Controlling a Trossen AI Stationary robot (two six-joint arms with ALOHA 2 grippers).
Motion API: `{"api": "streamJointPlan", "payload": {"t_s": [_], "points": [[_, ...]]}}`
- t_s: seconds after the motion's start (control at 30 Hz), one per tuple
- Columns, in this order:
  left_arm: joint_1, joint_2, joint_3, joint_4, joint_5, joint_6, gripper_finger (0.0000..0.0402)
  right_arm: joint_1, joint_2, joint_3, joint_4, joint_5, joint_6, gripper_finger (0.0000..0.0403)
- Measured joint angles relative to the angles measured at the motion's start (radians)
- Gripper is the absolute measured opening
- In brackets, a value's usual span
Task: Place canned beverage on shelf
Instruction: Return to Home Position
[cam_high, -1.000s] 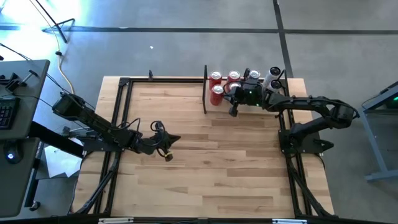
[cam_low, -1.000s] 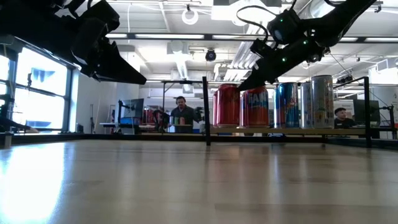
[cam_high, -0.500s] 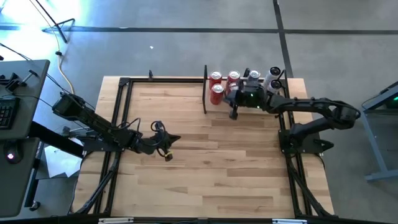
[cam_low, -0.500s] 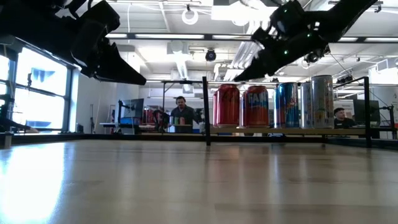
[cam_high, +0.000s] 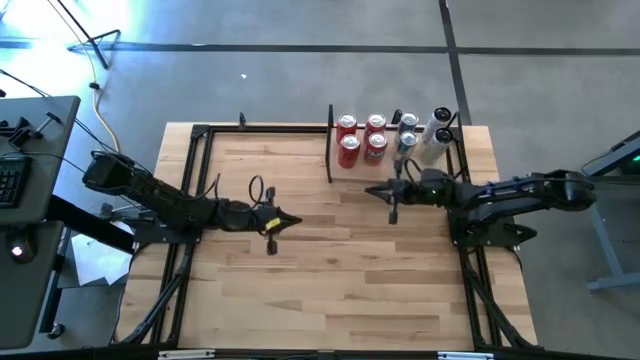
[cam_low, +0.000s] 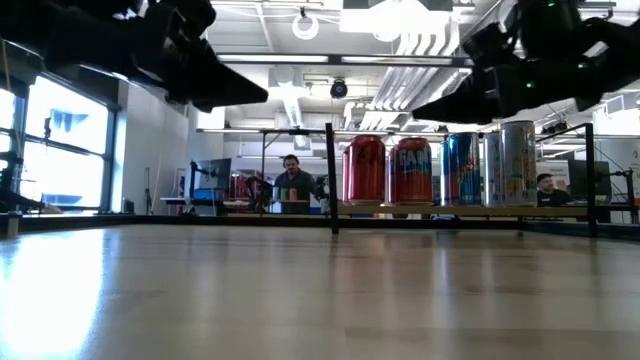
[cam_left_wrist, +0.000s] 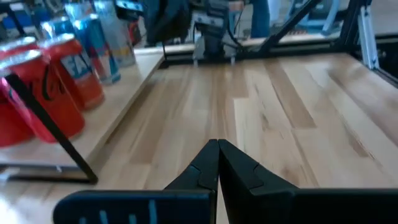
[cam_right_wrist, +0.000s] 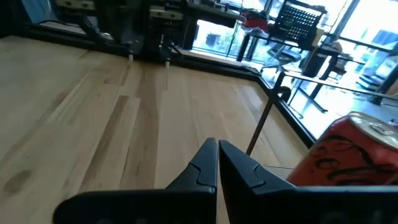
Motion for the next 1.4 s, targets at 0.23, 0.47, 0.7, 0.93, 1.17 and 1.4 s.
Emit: {"api": "streamJointPlan", "payload": {"t_s": [0.23, 0.47, 0.7, 0.93, 1.17, 1.4], "points": [[0.095, 0.000, 0.000, 0.014, 0.063, 0.033, 0.0000, 0.068, -0.201, -0.094, -0.103, 0.034, 0.018, 0.0000], [0.151, 0.000, -0.006, 0.044, 0.136, 0.055, 0.0000, 0.089, -0.427, -0.203, -0.164, 0.038, 0.034, 0.0000], [0.193, 0.000, -0.175, 0.363, 0.199, 0.058, 0.0000, 0.089, -0.629, -0.259, -0.313, 0.099, 0.031, 0.0000], [0.231, -0.034, -0.374, 0.602, 0.194, 0.044, 0.0000, 0.089, -0.793, -0.262, -0.449, 0.101, 0.029, 0.0000], [0.244, -0.124, -0.394, 0.486, 0.190, 0.082, 0.0000, 0.089, -0.942, -0.262, -0.616, 0.126, 0.065, 0.0000], [0.249, -0.270, -0.395, 0.321, 0.191, 0.100, 0.0000, 0.089, -1.040, -0.262, -0.623, 0.125, 0.052, 0.0000]]}}
